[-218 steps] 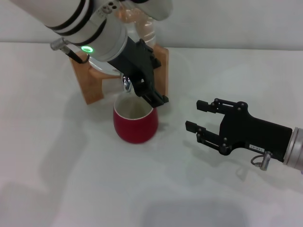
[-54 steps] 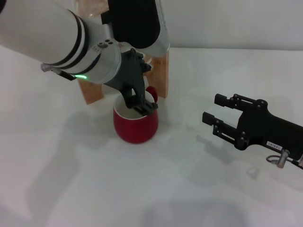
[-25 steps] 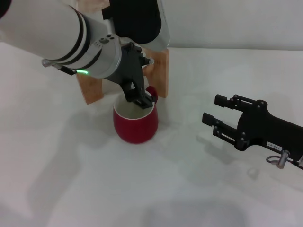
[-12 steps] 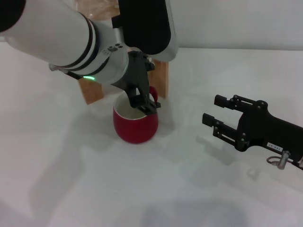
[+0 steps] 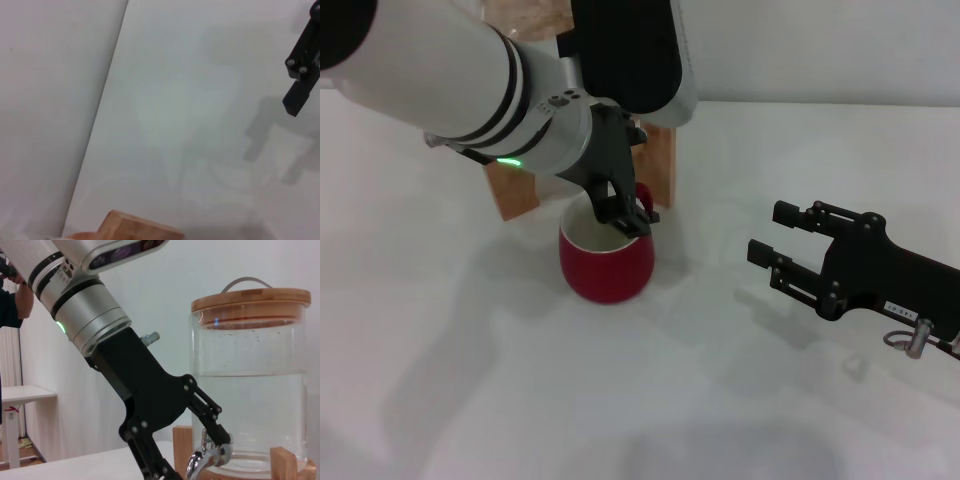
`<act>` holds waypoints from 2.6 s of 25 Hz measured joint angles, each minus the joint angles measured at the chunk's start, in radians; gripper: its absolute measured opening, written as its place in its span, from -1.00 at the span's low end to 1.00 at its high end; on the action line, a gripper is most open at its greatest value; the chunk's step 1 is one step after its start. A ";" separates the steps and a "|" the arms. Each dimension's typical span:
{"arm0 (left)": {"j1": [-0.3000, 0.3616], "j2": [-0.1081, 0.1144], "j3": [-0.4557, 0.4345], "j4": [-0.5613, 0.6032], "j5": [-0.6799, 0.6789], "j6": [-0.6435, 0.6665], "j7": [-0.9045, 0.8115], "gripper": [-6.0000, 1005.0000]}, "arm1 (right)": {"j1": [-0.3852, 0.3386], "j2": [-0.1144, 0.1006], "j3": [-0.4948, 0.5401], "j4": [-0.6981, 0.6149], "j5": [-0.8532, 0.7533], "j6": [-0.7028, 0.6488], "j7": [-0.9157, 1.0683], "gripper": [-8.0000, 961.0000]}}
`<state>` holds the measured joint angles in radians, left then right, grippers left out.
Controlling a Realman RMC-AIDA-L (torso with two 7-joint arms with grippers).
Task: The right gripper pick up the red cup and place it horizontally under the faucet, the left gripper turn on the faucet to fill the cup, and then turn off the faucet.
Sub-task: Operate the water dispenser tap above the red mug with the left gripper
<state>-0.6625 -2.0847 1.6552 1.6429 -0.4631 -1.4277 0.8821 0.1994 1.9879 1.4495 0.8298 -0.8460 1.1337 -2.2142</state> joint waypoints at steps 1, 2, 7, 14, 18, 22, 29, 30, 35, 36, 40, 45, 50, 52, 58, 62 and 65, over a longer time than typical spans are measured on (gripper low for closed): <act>0.000 0.000 0.000 0.000 0.000 0.001 0.000 0.77 | 0.000 0.000 0.000 0.000 0.000 0.000 0.000 0.10; 0.000 0.000 0.000 0.000 0.001 0.004 0.000 0.77 | 0.000 0.000 0.000 0.000 0.000 0.000 0.000 0.10; 0.000 0.000 -0.002 -0.002 0.011 0.012 0.000 0.77 | 0.000 0.000 0.000 0.000 0.000 0.000 -0.001 0.10; -0.004 0.000 0.000 -0.016 0.025 0.024 -0.012 0.77 | 0.001 0.000 0.002 0.000 0.001 0.000 -0.002 0.10; -0.005 0.000 0.000 -0.017 0.028 0.026 -0.012 0.77 | 0.001 0.000 0.002 0.000 0.001 0.000 -0.002 0.10; -0.005 0.000 0.000 -0.017 0.034 0.030 -0.013 0.77 | 0.002 0.000 0.003 0.000 0.001 0.000 -0.002 0.10; -0.005 0.000 0.000 -0.017 0.038 0.035 -0.017 0.77 | 0.000 0.000 0.003 0.000 0.001 0.000 -0.002 0.10; -0.005 0.000 0.000 -0.017 0.038 0.036 -0.017 0.77 | 0.000 0.000 0.003 0.000 0.001 0.000 -0.002 0.10; -0.004 0.000 0.001 -0.017 0.039 0.036 -0.017 0.77 | 0.000 0.000 0.003 0.000 0.001 0.000 -0.002 0.10; -0.004 0.000 0.002 -0.017 0.039 0.036 -0.017 0.77 | 0.000 0.000 0.003 0.000 0.001 0.000 -0.002 0.10; 0.003 0.000 0.016 0.002 0.023 0.037 -0.005 0.77 | 0.000 0.000 0.007 0.000 0.001 0.000 -0.002 0.10; 0.023 0.001 0.024 0.034 -0.002 0.032 0.005 0.77 | 0.000 0.000 0.017 -0.007 0.000 0.000 -0.002 0.10; 0.069 0.001 0.026 0.081 0.002 0.029 0.005 0.77 | 0.005 0.000 0.017 -0.008 -0.001 0.003 0.002 0.10; 0.076 0.002 0.026 0.088 0.003 0.029 0.005 0.77 | 0.007 0.000 0.017 -0.009 -0.001 0.005 0.005 0.10; 0.081 0.001 0.027 0.091 0.016 0.029 0.004 0.77 | 0.009 0.002 0.017 -0.009 -0.001 0.006 0.005 0.10; 0.126 0.000 0.022 0.137 -0.032 0.035 0.001 0.77 | 0.005 0.002 0.027 -0.010 -0.001 0.006 0.005 0.10; 0.203 0.000 -0.007 0.190 -0.104 0.060 0.001 0.77 | 0.004 0.000 0.030 -0.011 0.000 0.006 0.005 0.10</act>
<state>-0.4596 -2.0844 1.6479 1.8332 -0.5675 -1.3678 0.8830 0.2032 1.9882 1.4796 0.8189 -0.8464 1.1400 -2.2091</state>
